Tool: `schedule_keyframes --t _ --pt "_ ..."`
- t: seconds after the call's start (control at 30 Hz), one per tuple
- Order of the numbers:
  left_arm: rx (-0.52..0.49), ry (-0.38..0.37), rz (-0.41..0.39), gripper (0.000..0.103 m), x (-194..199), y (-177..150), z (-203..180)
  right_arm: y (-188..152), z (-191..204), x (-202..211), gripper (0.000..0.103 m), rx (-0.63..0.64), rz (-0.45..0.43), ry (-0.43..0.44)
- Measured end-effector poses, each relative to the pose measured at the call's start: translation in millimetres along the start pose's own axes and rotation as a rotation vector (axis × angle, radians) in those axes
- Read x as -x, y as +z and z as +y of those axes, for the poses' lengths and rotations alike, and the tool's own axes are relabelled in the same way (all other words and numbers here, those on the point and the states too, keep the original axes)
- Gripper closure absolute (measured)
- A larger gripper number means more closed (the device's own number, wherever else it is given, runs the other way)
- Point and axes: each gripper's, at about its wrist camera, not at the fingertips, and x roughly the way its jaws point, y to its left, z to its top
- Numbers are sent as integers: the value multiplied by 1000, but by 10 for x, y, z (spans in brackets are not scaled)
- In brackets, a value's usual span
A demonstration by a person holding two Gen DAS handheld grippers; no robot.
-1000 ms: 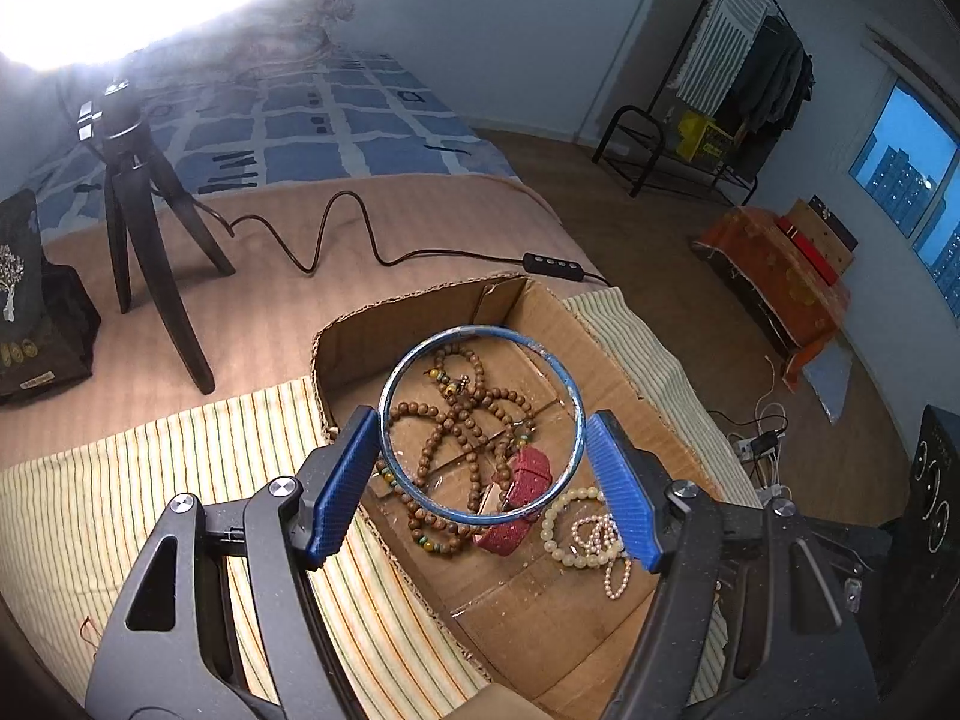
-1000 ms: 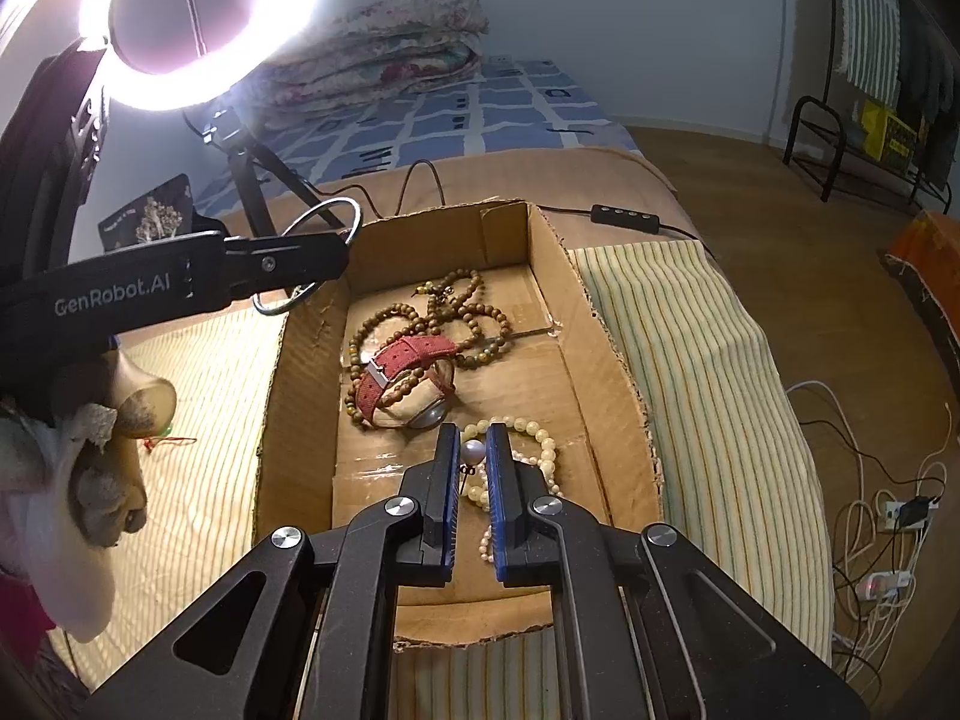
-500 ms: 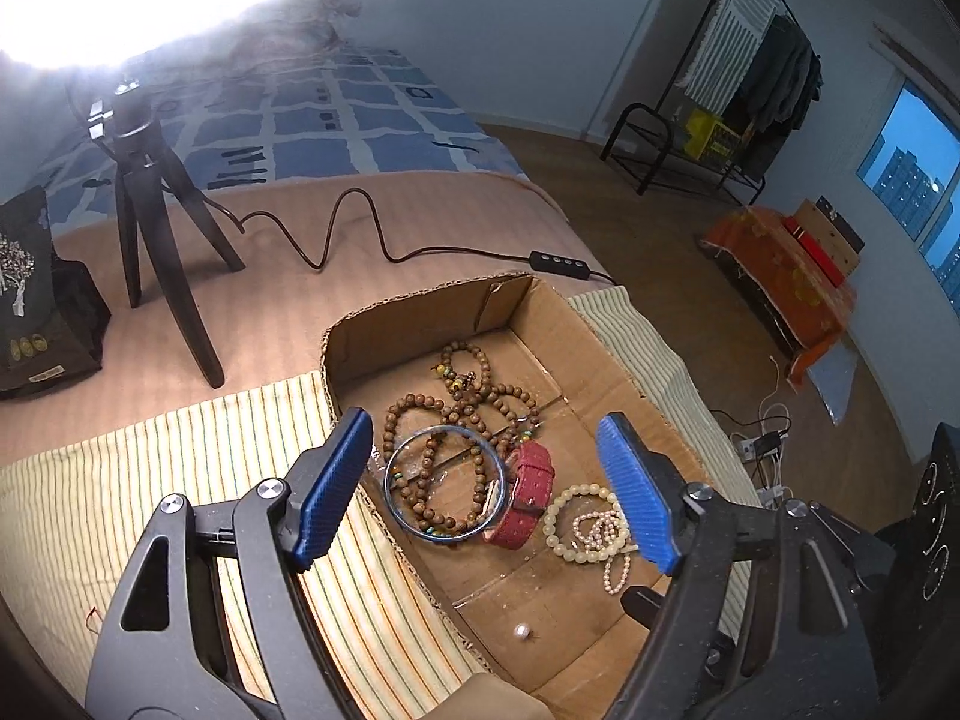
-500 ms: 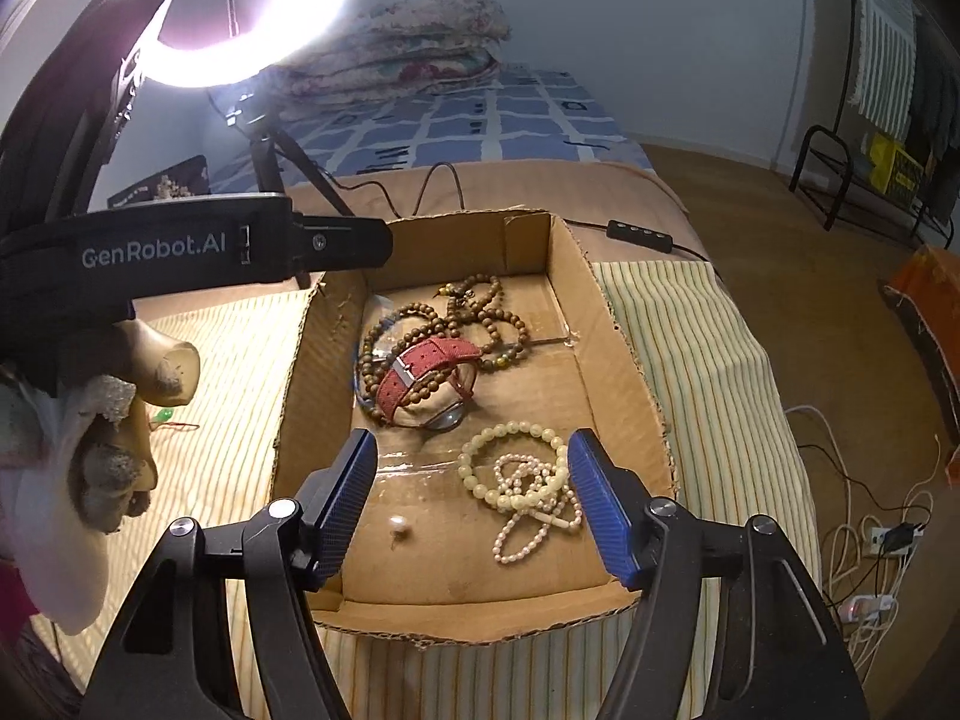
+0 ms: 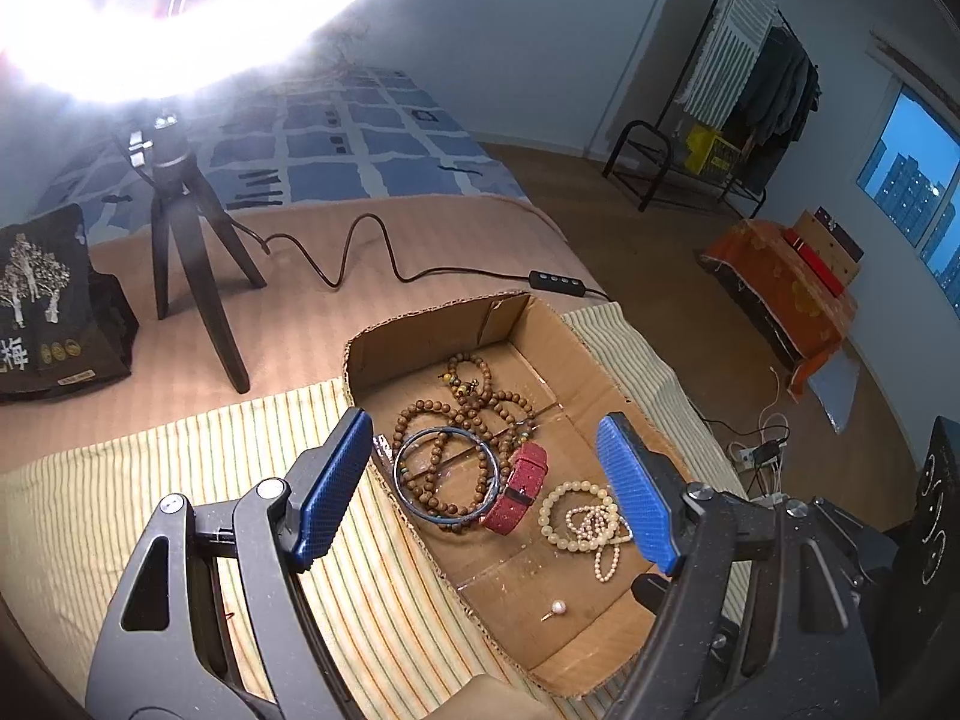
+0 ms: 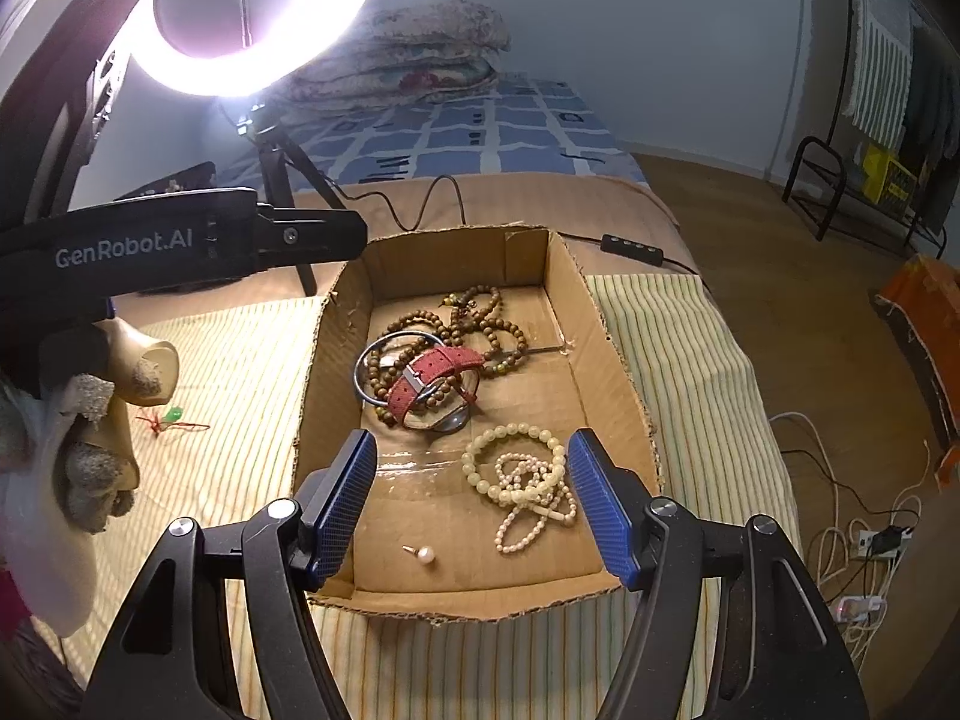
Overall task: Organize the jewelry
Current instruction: 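Move both open tools from the box back over the bedsheet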
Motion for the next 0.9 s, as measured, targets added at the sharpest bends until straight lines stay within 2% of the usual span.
schedule_keyframes --t 0.33,0.53,0.9 --pt "4 8 -38 23 330 -30 64 22 69 186 36 -1 -31 4" --pt "-31 47 -60 23 576 -105 166 27 149 250 35 -2 -42 12" --pt "-39 110 -84 23 1103 -297 618 36 412 340 34 8 -77 47"
